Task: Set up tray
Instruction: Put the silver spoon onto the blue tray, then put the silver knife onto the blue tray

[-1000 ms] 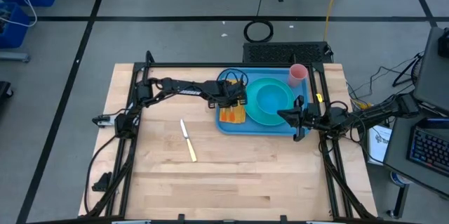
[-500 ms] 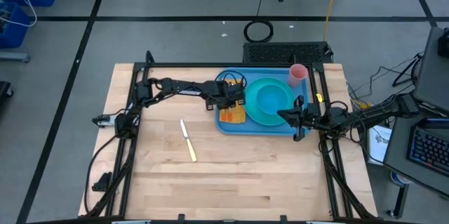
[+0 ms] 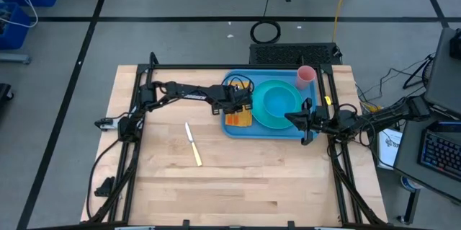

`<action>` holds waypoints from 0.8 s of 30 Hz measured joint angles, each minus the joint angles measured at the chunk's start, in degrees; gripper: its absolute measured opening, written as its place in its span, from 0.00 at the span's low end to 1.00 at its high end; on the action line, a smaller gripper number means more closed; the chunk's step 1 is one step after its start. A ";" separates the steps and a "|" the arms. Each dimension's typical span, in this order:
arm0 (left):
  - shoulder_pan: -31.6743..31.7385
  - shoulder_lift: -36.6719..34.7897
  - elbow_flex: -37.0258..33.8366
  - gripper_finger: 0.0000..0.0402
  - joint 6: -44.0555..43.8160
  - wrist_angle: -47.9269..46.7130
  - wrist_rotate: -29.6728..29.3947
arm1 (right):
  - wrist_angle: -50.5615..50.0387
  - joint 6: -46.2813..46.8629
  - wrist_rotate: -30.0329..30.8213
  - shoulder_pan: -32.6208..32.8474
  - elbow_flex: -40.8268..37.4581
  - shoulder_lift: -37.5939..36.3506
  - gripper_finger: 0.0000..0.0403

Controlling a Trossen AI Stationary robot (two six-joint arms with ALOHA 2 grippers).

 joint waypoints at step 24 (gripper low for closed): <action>-3.32 -5.34 -0.04 0.19 -5.87 -4.83 -8.14 | -0.07 0.02 0.02 0.00 -0.02 0.00 0.00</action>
